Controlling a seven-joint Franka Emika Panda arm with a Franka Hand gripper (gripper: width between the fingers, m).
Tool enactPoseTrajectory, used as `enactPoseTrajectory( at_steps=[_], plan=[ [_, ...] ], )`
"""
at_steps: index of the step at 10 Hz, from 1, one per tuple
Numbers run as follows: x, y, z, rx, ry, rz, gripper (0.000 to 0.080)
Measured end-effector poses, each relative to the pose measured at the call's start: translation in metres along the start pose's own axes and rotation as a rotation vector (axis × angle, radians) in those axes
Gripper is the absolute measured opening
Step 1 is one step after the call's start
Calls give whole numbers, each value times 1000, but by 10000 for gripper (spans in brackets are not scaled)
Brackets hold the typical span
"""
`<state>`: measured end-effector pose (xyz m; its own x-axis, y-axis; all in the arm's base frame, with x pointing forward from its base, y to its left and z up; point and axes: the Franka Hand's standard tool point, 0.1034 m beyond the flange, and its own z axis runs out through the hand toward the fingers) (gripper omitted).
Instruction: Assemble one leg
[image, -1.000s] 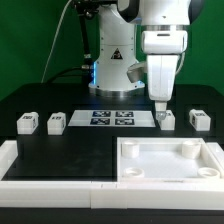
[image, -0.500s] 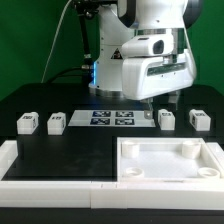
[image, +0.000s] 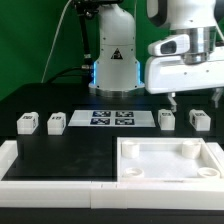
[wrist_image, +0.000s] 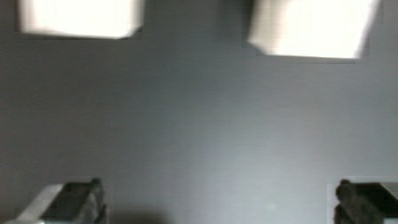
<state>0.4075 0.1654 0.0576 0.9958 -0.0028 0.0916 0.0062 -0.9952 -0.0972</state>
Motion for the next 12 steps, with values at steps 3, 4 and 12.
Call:
enactPoseTrajectory(
  at_steps=[3,4,12],
  plan=[
    [-1,-2,1,1,-15,19,649],
    [-1,-2,1,0,-19,17,649],
    [-44,-7,12,-84,-684,23,649]
  ],
)
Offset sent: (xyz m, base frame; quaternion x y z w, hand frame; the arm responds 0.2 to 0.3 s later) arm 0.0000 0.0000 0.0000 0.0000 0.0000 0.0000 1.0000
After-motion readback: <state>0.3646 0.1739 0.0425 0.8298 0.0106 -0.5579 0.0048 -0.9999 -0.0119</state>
